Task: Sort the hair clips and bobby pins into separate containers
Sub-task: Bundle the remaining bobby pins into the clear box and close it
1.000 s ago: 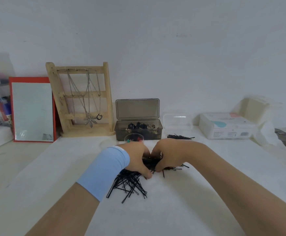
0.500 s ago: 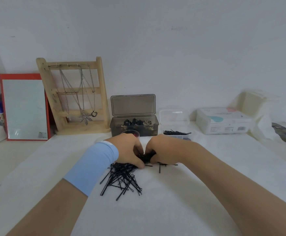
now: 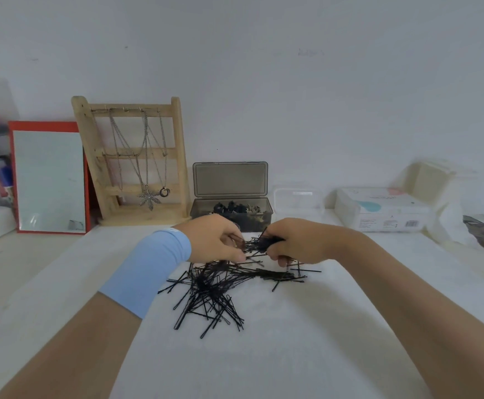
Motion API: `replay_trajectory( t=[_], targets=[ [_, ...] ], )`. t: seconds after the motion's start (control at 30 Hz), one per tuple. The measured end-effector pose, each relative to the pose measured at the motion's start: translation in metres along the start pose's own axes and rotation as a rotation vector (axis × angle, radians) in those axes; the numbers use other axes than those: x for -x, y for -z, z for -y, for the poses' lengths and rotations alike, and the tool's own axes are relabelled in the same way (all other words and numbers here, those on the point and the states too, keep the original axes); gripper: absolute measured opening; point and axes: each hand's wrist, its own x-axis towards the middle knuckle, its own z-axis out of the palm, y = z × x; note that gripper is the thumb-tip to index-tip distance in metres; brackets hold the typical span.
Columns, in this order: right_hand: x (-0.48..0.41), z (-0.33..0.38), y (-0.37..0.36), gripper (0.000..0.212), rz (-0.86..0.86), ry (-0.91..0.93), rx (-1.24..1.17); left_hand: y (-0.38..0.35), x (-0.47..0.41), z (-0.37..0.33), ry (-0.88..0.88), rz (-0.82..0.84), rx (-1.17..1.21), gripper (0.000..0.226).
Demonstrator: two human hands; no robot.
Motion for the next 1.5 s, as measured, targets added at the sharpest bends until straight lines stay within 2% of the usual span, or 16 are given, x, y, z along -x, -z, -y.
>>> replay_trajectory(
  t=[0.1, 0.17, 0.4, 0.53, 0.6, 0.67, 0.73, 0.8, 0.87, 0.97, 1.0, 1.13, 1.2, 1.33, 1.43, 1.5],
  targets=[
    [0.002, 0.002, 0.000, 0.008, 0.039, -0.005, -0.052, 0.002, 0.002, -0.003, -0.066, -0.069, 0.158, 0.009],
    [0.003, 0.006, -0.002, 0.012, 0.074, 0.005, -0.024, 0.004, 0.002, -0.004, -0.077, -0.090, 0.183, 0.009],
    [0.012, 0.003, 0.012, 0.029, 0.135, -0.099, 0.109, 0.014, 0.009, 0.006, -0.017, 0.066, 0.019, 0.011],
    [0.013, -0.001, 0.016, 0.025, 0.106, -0.106, -0.158, 0.012, 0.011, 0.003, 0.007, 0.129, -0.068, 0.008],
    [0.011, -0.004, 0.015, 0.022, 0.086, -0.065, -0.330, 0.008, 0.010, 0.000, 0.006, 0.127, -0.091, 0.019],
    [0.009, -0.007, 0.013, 0.022, 0.084, -0.022, -0.519, 0.009, 0.006, -0.002, 0.011, 0.043, -0.055, 0.031],
    [0.007, -0.010, 0.011, 0.024, 0.086, 0.012, -0.666, 0.011, 0.005, -0.007, 0.004, -0.149, 0.065, 0.034],
    [0.005, -0.011, 0.008, 0.026, 0.075, 0.039, -0.766, 0.011, 0.004, -0.013, -0.036, -0.306, 0.345, 0.037],
    [0.002, -0.010, 0.006, 0.027, 0.041, 0.057, -0.868, 0.010, 0.004, -0.019, -0.103, -0.324, 0.573, 0.044],
    [0.000, -0.006, 0.003, 0.025, -0.031, 0.070, -1.020, 0.007, 0.005, -0.021, -0.127, -0.330, 0.427, 0.074],
    [-0.001, -0.005, 0.003, 0.024, -0.042, 0.072, -1.042, 0.006, 0.004, -0.020, -0.107, -0.347, 0.370, 0.076],
    [-0.001, -0.003, 0.000, 0.025, 0.009, 0.083, -0.948, 0.008, 0.003, -0.016, -0.091, -0.463, 0.344, 0.031],
    [0.000, -0.002, -0.002, 0.027, 0.084, 0.099, -0.894, 0.009, 0.003, -0.015, -0.115, -0.508, 0.398, 0.022],
    [0.003, -0.002, -0.004, 0.023, 0.223, 0.119, -0.871, 0.005, 0.002, -0.017, -0.099, -0.497, 0.315, 0.026],
    [0.003, -0.004, -0.003, 0.019, 0.221, 0.093, -0.881, 0.003, 0.002, -0.019, -0.107, -0.554, 0.288, 0.040],
    [0.003, -0.005, -0.003, 0.018, 0.192, 0.086, -0.885, 0.003, 0.004, -0.023, -0.177, -0.529, 0.337, 0.049]
  ],
)
